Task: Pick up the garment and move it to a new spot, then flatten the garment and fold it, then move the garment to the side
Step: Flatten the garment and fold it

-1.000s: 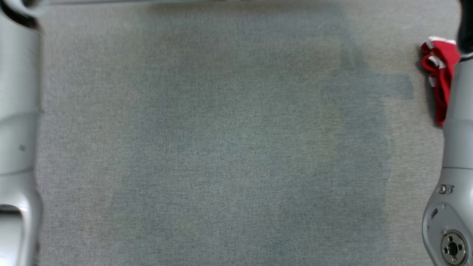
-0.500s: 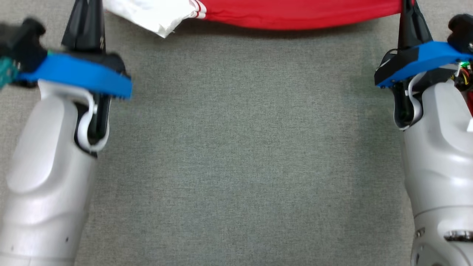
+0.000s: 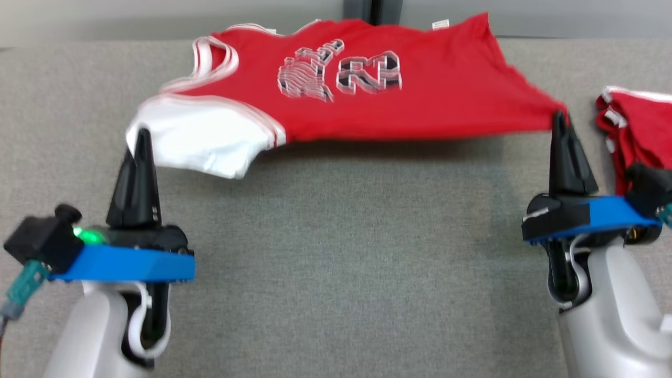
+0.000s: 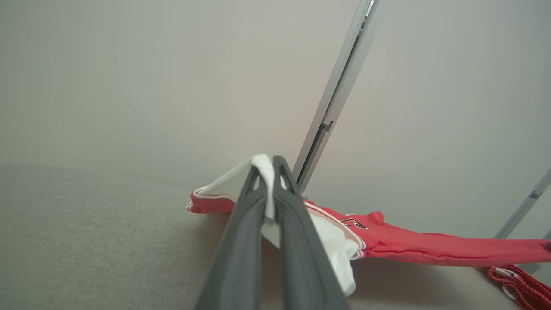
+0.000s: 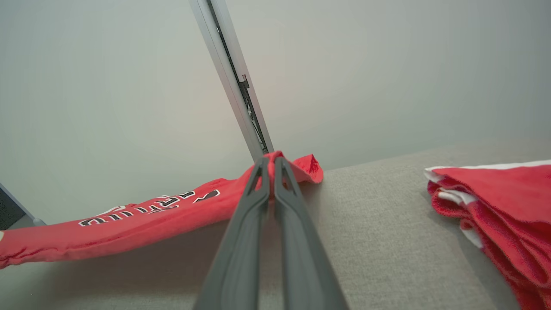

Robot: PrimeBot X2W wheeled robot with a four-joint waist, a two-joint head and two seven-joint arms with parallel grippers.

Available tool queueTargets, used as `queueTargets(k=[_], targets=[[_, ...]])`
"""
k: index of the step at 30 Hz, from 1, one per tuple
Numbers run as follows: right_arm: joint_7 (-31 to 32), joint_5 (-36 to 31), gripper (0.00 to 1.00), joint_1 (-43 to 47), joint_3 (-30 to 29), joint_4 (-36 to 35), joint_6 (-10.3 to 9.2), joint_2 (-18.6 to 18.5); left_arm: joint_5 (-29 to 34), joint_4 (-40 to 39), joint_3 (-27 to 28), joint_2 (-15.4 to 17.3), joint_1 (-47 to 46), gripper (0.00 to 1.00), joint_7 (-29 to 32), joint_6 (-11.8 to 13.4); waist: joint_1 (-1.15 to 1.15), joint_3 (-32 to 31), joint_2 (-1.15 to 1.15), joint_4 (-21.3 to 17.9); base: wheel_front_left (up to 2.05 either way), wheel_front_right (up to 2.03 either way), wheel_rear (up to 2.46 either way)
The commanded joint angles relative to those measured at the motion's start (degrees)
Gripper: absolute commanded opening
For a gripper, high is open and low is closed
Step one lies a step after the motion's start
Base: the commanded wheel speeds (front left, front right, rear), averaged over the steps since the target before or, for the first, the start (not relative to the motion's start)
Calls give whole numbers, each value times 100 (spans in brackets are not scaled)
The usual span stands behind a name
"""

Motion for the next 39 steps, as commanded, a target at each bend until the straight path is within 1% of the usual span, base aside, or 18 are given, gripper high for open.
queueTargets(k=[1, 6, 9, 10, 13, 15, 17, 18, 22, 26, 30, 35, 39], targets=[[-25, 52, 0, 238, 3, -147, 0, -20, -37, -125, 22, 3, 218, 0, -35, 32, 2, -263, 0, -156, 0, 0, 0], [6, 71, 0, 1327, -34, -807, 0, -18, -39, -779, -22, 114, 1214, 0, 38, 161, 2, -871, 0, -90, 0, 0, 0], [235, 197, 0, 2008, -33, -1312, 0, -17, -68, -1190, 36, 210, 1748, 0, 105, 298, 2, -1113, 0, -23, 0, 0, 0], [321, 121, 0, 2226, -19, -1507, 0, -16, -67, -1332, 62, 248, 1933, 0, 129, 346, 2, -1175, 0, -20, 0, 0, 0], [629, -96, 0, 2802, -78, -2070, 0, -19, -57, -1718, 77, 380, 2371, 0, 257, 456, 2, -1255, 0, 12, 0, 0, 0], [840, -108, 0, 3077, -80, -2369, 0, -15, -31, -1881, 79, 443, 2556, 0, 363, 520, 2, -1275, 0, 40, 0, 0, 0], [1035, -53, 0, 3252, -60, -2536, 0, -15, -83, -1965, 68, 487, 2676, 0, 476, 555, 2, -1277, 0, 51, 0, 0, 0], [1115, -144, 0, 3305, -68, -2578, 0, -16, -91, -1968, 36, 502, 2708, 0, 544, 568, 2, -1269, 0, 55, 0, 0, 0], [1329, -168, 0, 3319, -75, -2429, 0, -16, -150, -1785, -117, 452, 2666, 0, 713, 534, 2, -1208, 0, 62, 0, 0, 0], [1410, -130, 0, 3136, -6, -2002, 0, -16, -188, -1406, -229, 384, 2489, 0, 756, 460, 2, -1075, 0, 65, 0, 0, 0], [1425, -118, 0, 2920, 57, -1615, 0, -17, -204, -1000, -320, 327, 2207, 0, 751, 320, 2, -942, 0, 74, 0, 0, 0], [1345, -155, 0, 2520, 78, -1309, 0, -16, -138, -515, -421, 251, 1529, 0, 702, 163, 2, -724, 0, 80, 0, 0, 0], [1226, -187, 0, 2074, 45, -1111, 0, -16, -24, -38, -495, 161, 790, 0, 671, 51, 2, -482, 0, 45, 0, 0, 0]])
